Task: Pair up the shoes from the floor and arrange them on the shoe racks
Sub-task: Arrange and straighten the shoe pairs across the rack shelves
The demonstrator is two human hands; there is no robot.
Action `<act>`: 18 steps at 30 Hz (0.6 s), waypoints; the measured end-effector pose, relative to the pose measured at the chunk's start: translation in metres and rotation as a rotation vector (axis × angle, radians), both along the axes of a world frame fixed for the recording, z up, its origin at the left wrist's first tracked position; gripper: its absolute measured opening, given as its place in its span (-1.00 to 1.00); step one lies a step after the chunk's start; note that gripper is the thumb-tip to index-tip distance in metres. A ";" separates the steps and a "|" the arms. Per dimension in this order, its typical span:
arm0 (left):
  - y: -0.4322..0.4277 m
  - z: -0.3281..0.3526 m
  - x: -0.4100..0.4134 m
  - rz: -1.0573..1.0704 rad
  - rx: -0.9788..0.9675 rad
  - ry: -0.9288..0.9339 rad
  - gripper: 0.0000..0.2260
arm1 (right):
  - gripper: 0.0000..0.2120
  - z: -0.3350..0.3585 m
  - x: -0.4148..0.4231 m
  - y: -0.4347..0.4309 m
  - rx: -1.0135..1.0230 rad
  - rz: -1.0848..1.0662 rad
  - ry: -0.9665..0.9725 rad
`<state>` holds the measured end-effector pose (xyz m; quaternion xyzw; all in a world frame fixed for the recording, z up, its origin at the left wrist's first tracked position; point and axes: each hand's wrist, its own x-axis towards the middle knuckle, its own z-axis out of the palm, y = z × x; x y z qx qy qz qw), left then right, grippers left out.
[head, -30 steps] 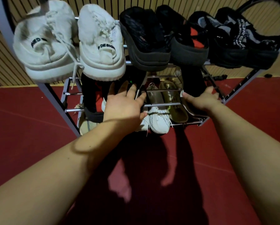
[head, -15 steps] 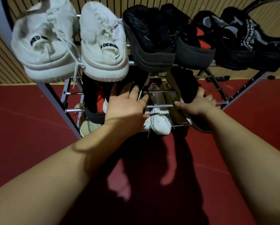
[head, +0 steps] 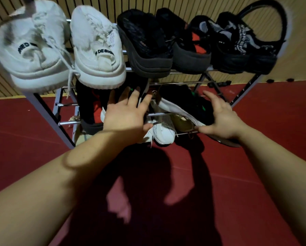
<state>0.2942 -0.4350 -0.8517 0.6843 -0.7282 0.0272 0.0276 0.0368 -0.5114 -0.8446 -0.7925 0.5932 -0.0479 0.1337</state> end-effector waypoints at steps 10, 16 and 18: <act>0.010 0.025 -0.017 -0.401 0.031 0.078 -0.01 | -0.05 0.024 -0.030 0.039 -0.182 0.438 0.085; 0.031 0.032 -0.009 -0.477 -0.019 0.151 -0.05 | -0.17 0.027 -0.016 0.042 -0.432 0.712 0.105; 0.040 0.032 -0.003 -0.474 -0.136 0.183 -0.16 | -0.17 0.028 -0.008 0.040 -0.472 0.737 0.117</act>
